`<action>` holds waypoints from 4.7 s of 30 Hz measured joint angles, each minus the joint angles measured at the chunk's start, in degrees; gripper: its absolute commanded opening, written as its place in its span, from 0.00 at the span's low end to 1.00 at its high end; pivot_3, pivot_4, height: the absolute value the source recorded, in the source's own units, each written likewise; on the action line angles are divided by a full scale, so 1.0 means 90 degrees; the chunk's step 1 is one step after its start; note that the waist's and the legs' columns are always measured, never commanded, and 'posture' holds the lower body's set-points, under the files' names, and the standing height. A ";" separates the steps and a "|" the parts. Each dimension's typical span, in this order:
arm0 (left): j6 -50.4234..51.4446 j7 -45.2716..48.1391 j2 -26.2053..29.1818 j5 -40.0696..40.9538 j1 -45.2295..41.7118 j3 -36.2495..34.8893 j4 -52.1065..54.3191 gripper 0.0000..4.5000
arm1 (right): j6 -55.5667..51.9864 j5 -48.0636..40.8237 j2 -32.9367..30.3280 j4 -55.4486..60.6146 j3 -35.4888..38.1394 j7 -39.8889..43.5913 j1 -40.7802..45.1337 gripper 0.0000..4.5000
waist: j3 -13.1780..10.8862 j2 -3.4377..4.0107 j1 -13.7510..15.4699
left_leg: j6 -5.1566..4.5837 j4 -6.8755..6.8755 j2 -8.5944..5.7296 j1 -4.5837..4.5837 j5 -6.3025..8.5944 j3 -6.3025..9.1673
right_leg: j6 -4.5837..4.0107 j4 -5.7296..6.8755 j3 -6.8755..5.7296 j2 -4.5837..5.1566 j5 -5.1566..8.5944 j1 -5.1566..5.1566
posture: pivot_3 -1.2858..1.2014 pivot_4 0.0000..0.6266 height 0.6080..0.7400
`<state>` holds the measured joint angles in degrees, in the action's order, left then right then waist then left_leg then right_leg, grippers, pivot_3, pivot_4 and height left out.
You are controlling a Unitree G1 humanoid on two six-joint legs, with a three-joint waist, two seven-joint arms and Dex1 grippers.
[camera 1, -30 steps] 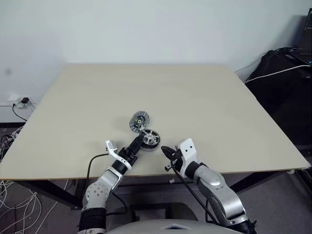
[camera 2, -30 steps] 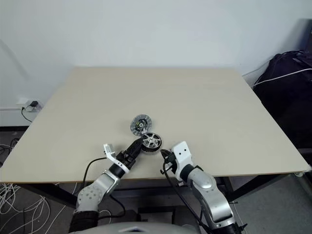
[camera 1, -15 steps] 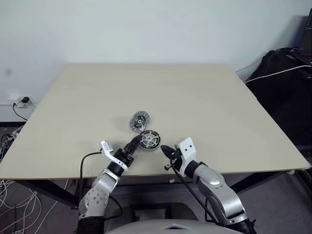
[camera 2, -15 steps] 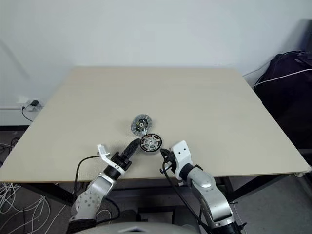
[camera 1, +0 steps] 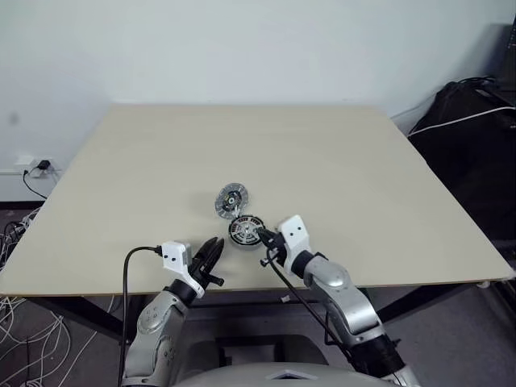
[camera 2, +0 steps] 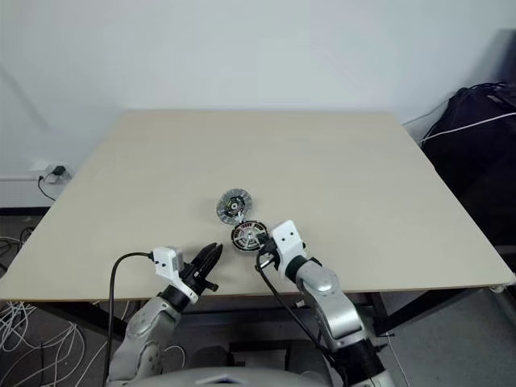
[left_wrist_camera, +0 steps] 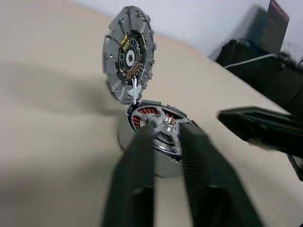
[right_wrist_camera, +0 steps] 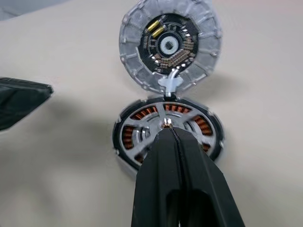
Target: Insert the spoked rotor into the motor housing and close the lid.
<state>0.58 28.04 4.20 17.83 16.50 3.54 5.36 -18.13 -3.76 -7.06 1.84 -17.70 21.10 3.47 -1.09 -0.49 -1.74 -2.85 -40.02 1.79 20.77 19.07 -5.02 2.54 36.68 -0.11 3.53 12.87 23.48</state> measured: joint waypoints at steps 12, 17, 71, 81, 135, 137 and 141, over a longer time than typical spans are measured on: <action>-0.1330 -0.0477 0.0128 -0.1392 0.0072 0.0455 -0.0386 0.00 | 0.0091 0.0264 0.0526 -0.1263 -0.0029 -0.0129 0.1185 0.00 | -0.0012 0.0021 -0.0019 | 0.0000 0.0001 -0.0006 0.0002 -0.0001 -0.0003 | 0.0004 0.0006 -0.0001 -0.0001 -0.0003 0.0004 | 0.52 0.00 1.00; -0.1431 -0.0470 0.0163 -0.1403 0.0073 0.0485 -0.0593 0.00 | 0.0233 0.0292 0.0647 -0.1732 -0.0025 -0.0152 0.1388 0.00 | -0.0012 0.0023 -0.0036 | 0.0000 0.0001 -0.0003 0.0002 -0.0001 -0.0005 | 0.0005 0.0007 -0.0001 -0.0001 -0.0003 0.0003 | 0.52 0.00 1.00; -0.1313 -0.0529 0.0162 -0.1350 -0.0099 0.0678 -0.0885 0.00 | 0.1681 0.2656 -0.1867 -0.1987 -0.2293 0.3777 0.3278 0.77 | 0.0027 0.0068 -0.0033 | -0.0001 0.0001 -0.0016 -0.0010 -0.0003 -0.0009 | 0.0007 0.0007 -0.0001 -0.0003 -0.0005 -0.0005 | 0.52 0.00 1.00; -0.1333 -0.0505 0.0130 -0.1342 -0.0121 0.0673 -0.0913 0.00 | 0.1963 0.2863 -0.1666 -0.2438 -0.2330 0.3926 0.3364 0.77 | 0.0027 0.0069 -0.0036 | 0.0002 0.0000 -0.0015 -0.0011 -0.0004 -0.0009 | 0.0007 0.0009 -0.0001 -0.0004 -0.0005 -0.0006 | 0.52 0.00 1.00; -0.1052 -0.0471 0.0044 -0.1208 -0.0204 0.0863 -0.1074 0.00 | -0.6943 0.0862 -0.0245 0.2364 0.0638 0.2342 0.1570 0.01 | 0.0025 0.0070 0.0050 | 0.0003 0.0000 -0.0015 0.0020 -0.0003 0.0006 | 0.0004 0.0008 -0.0013 0.0001 -0.0004 0.0021 | 0.52 0.00 1.00; -0.1036 -0.0472 0.0045 -0.1208 -0.0207 0.0868 -0.1055 0.00 | -0.7217 0.0732 -0.0130 0.2381 0.0696 0.2096 0.1576 0.01 | 0.0024 0.0071 0.0041 | 0.0003 0.0000 -0.0016 0.0021 -0.0003 0.0007 | 0.0004 0.0008 -0.0014 0.0001 -0.0004 0.0021 | 0.52 0.00 1.00; -0.0931 -0.0476 0.0051 -0.1204 -0.0205 0.0895 -0.1033 0.00 | -0.7657 0.0456 0.0146 0.2379 0.0889 0.1600 0.1599 0.01 | 0.0024 0.0071 0.0029 | 0.0003 0.0000 -0.0017 0.0023 -0.0003 0.0008 | 0.0004 0.0007 -0.0016 0.0001 -0.0004 0.0021 | 0.52 0.00 1.00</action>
<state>-7.80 23.76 4.66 7.00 14.65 11.59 -3.94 -87.05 0.35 -5.75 23.25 -9.71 35.50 17.86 -0.88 0.16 -1.48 -2.82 -40.01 1.63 20.97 19.04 -4.95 2.58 36.75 -0.25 3.54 12.84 23.68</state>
